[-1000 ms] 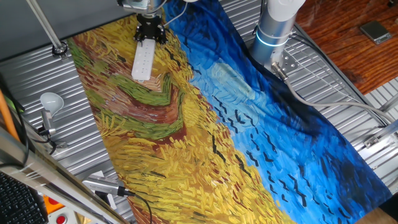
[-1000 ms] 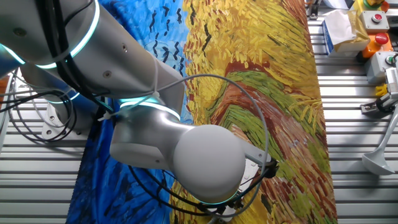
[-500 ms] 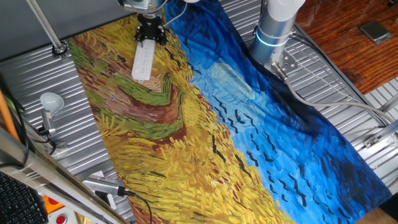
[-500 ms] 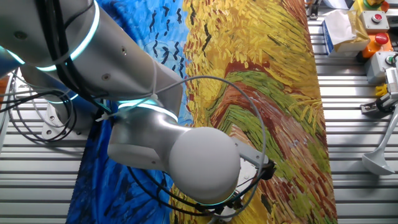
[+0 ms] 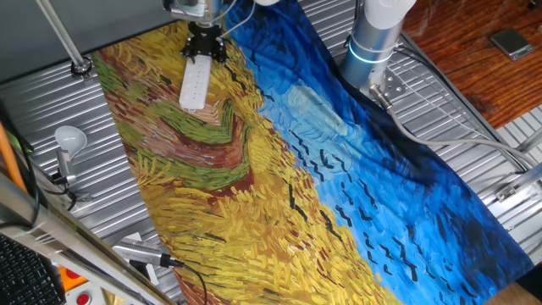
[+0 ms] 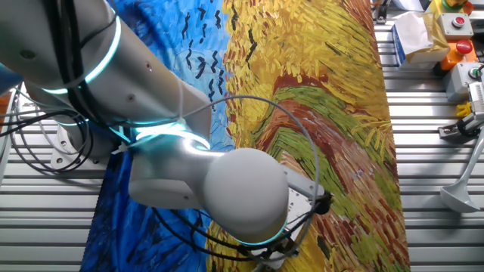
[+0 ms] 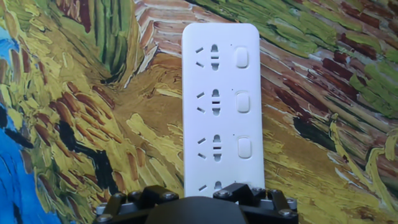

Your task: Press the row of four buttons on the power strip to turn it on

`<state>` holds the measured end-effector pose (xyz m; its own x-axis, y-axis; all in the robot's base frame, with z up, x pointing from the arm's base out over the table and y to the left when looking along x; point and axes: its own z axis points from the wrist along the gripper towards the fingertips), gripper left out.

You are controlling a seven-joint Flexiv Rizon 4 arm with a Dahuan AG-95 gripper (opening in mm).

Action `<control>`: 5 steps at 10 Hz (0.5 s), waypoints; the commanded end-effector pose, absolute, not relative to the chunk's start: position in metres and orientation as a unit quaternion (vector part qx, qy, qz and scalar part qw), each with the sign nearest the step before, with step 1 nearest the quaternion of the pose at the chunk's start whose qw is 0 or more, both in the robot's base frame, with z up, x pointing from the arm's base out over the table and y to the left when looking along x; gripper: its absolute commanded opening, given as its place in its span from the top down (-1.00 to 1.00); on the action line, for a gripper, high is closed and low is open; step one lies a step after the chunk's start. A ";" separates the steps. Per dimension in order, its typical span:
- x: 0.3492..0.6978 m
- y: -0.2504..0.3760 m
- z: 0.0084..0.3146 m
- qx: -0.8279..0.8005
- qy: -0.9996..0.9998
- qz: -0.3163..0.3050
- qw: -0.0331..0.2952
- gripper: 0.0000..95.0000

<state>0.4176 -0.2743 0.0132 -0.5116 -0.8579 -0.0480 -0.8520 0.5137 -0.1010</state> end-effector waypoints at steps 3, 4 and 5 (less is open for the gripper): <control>0.418 -0.273 0.012 -0.486 0.872 -0.023 0.049 -0.60; 0.418 -0.273 0.010 -0.486 0.872 -0.023 0.052 -0.60; 0.418 -0.273 0.010 -0.488 0.871 -0.023 0.053 -0.60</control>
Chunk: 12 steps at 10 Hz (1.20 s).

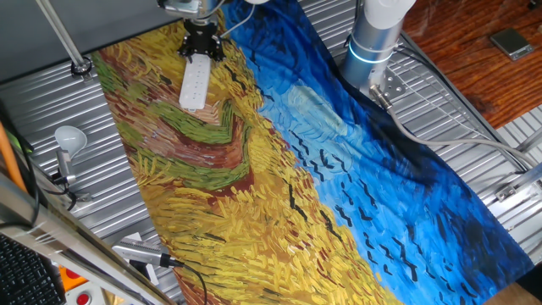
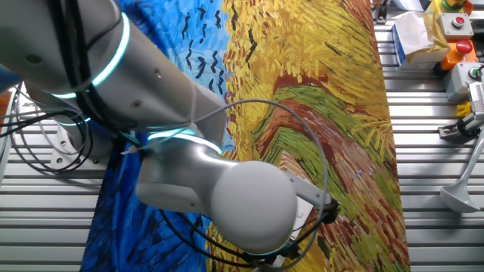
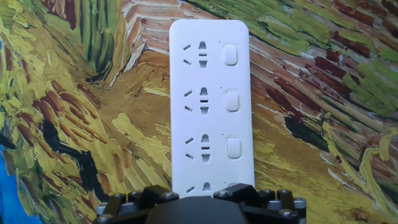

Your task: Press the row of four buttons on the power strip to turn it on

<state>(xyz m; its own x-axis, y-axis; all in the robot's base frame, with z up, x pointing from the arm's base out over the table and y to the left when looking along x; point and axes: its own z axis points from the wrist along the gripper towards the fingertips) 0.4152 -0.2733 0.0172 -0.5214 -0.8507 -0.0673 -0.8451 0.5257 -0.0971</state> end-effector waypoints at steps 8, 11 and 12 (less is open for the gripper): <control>0.417 -0.271 0.008 -0.496 0.866 -0.027 0.059 -0.60; 0.417 -0.272 0.012 -0.497 0.866 -0.029 0.058 -0.60; 0.417 -0.272 0.016 -0.498 0.865 -0.029 0.057 -0.60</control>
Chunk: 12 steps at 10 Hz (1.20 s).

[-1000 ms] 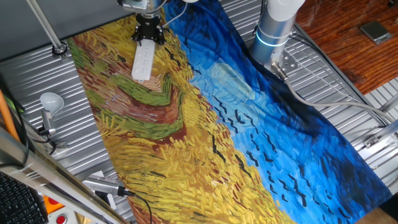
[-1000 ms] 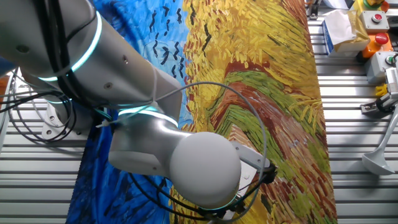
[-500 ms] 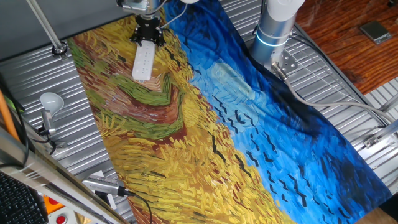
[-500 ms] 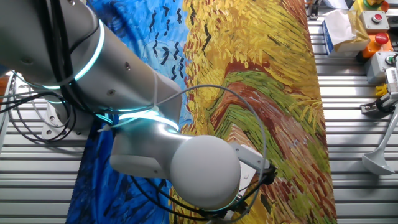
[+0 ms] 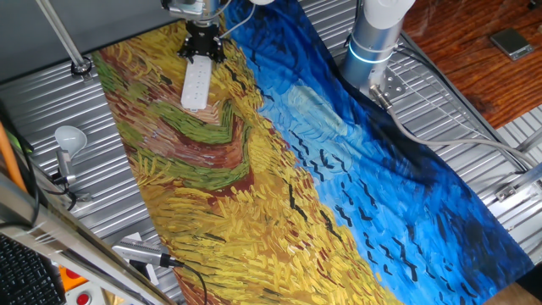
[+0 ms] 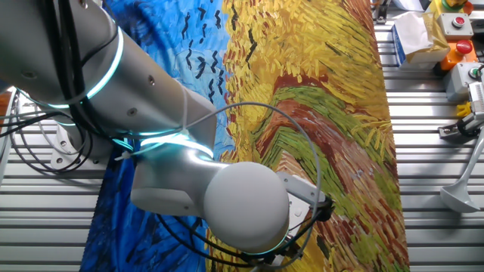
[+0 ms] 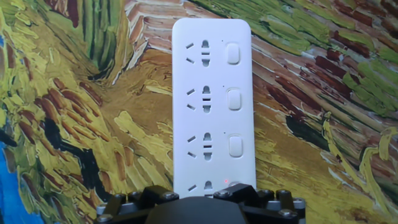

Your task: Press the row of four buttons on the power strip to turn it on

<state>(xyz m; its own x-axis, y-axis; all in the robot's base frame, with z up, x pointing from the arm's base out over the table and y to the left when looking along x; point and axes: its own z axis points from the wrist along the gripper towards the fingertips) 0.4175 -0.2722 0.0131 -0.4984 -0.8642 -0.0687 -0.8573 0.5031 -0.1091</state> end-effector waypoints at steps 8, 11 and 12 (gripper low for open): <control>0.414 -0.270 0.025 -0.493 0.868 -0.026 0.053 -0.60; 0.409 -0.269 0.024 -0.490 0.870 -0.027 0.054 -0.60; 0.408 -0.269 0.026 -0.488 0.871 -0.027 0.053 -0.60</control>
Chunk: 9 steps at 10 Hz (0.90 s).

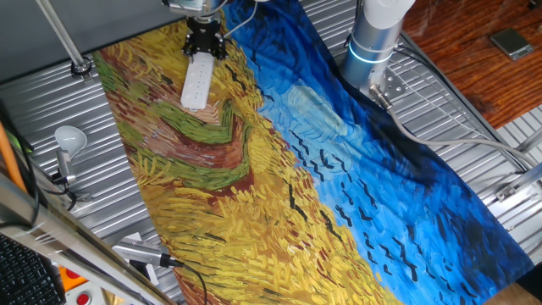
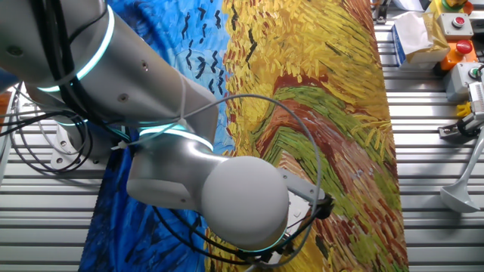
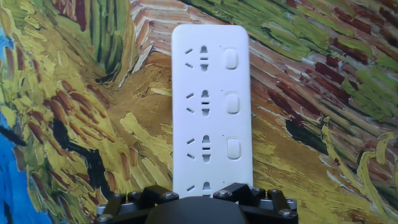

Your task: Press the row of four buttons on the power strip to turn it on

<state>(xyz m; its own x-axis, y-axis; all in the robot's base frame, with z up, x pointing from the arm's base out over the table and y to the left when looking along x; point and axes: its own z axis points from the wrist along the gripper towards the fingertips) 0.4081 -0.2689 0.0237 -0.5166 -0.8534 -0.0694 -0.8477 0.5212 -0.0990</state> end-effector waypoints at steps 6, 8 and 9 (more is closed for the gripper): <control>0.407 -0.265 0.037 -0.481 0.875 -0.024 0.048 -0.60; 0.405 -0.264 0.036 -0.479 0.876 -0.026 0.048 -0.60; 0.405 -0.264 0.035 -0.479 0.876 -0.027 0.047 -0.60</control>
<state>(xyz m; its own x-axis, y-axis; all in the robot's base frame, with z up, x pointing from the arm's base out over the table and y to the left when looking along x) 0.4040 -0.2641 0.0334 -0.5378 -0.8413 -0.0553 -0.8360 0.5406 -0.0943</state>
